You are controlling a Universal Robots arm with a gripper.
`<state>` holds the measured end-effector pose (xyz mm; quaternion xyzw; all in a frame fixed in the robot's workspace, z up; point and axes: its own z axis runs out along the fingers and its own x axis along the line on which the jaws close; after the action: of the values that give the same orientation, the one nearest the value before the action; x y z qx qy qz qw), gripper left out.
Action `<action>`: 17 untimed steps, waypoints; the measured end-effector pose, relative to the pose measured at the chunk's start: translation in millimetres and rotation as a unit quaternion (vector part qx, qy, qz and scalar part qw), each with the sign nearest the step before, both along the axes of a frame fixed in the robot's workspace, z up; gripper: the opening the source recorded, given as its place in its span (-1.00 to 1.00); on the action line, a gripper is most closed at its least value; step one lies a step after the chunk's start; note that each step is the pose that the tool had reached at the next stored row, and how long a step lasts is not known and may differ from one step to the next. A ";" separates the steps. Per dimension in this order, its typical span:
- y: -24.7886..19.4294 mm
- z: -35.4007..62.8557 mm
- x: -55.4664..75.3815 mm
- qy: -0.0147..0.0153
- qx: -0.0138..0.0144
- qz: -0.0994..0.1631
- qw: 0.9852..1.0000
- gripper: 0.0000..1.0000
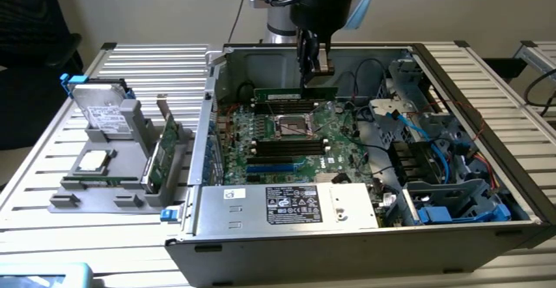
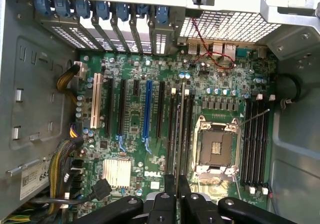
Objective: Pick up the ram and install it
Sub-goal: 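Insert the ram into the slot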
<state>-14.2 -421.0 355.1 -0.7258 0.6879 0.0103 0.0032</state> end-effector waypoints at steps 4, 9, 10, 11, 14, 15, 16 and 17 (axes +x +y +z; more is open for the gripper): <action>0.0 0.0 0.0 0.000 0.000 0.000 1.000 -0.72; 4.5 -0.5 0.0 0.000 -0.002 0.000 1.000 -0.72; 6.0 -0.8 0.0 0.000 -0.005 0.000 1.000 -0.72; 7.4 -1.1 0.0 0.000 -0.008 0.000 1.000 -0.72; 11.8 -2.2 0.0 0.000 -0.016 0.000 1.000 -0.72; 13.0 -2.8 0.0 0.000 -0.016 0.000 1.000 -0.72; 13.9 -3.4 0.0 0.000 -0.017 0.000 1.000 -0.72; 14.6 -4.0 0.0 0.000 -0.018 0.000 1.000 -0.72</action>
<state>-14.2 -406.4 351.2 -0.7257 0.6880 -0.0021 -0.0098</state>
